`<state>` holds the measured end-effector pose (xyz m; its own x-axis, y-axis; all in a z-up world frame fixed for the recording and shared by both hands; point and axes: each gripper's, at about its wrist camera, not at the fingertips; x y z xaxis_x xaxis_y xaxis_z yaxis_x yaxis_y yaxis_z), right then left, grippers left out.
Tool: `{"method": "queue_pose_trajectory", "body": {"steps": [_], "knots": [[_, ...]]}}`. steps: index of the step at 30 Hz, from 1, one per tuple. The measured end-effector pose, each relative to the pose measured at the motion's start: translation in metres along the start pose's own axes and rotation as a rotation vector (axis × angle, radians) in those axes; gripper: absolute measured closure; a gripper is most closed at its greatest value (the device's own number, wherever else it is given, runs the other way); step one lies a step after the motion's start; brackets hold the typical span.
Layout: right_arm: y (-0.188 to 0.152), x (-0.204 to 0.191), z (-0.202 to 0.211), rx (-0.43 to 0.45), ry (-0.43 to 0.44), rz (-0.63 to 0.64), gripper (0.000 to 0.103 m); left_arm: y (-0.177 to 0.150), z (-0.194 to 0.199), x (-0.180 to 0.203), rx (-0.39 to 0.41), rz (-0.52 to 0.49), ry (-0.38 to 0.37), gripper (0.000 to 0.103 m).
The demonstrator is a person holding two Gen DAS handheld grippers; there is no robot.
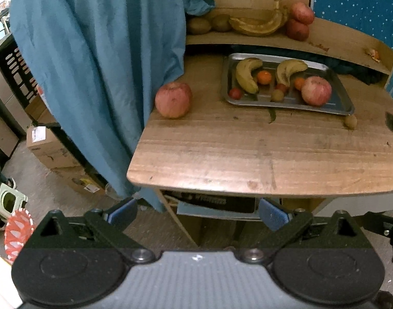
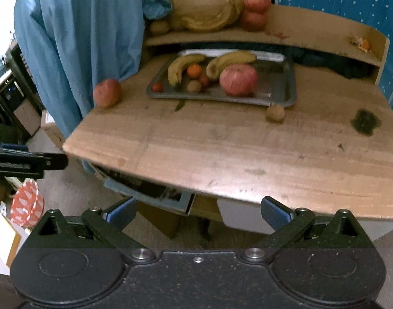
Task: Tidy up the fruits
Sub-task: 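Withdraw both grippers up and away from the tray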
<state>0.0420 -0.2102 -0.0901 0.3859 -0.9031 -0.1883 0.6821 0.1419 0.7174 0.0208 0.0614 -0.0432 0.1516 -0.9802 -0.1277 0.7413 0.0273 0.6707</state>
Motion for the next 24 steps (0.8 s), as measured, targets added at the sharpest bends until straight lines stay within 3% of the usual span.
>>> {"method": "queue_pose_trajectory", "body": {"steps": [6, 11, 18, 24], "knots": [[-0.006, -0.018, -0.013, -0.079, -0.004, 0.022, 0.001, -0.004, 0.005, -0.018, -0.015, 0.019, 0.027, 0.000], [-0.003, -0.034, -0.019, -0.081, 0.010, 0.043, 0.001, -0.006, -0.003, -0.035, -0.043, 0.029, 0.035, 0.000], [0.020, -0.059, -0.032, -0.012, 0.065, 0.044, 0.001, 0.007, -0.028, -0.058, -0.052, 0.013, 0.007, 0.000], [0.053, -0.081, -0.056, 0.051, 0.071, 0.087, 0.001, 0.038, -0.062, -0.069, -0.026, -0.025, -0.053, 0.000]]}}
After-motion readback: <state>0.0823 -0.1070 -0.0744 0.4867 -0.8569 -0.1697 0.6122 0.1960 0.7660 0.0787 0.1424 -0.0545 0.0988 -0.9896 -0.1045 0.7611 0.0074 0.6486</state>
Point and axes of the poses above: each gripper's, at about its wrist camera, not at the fingertips, and z roughly against the way its jaws point, x to its right, y to its top, and after that the axes turned 9 degrees about x, right-handed
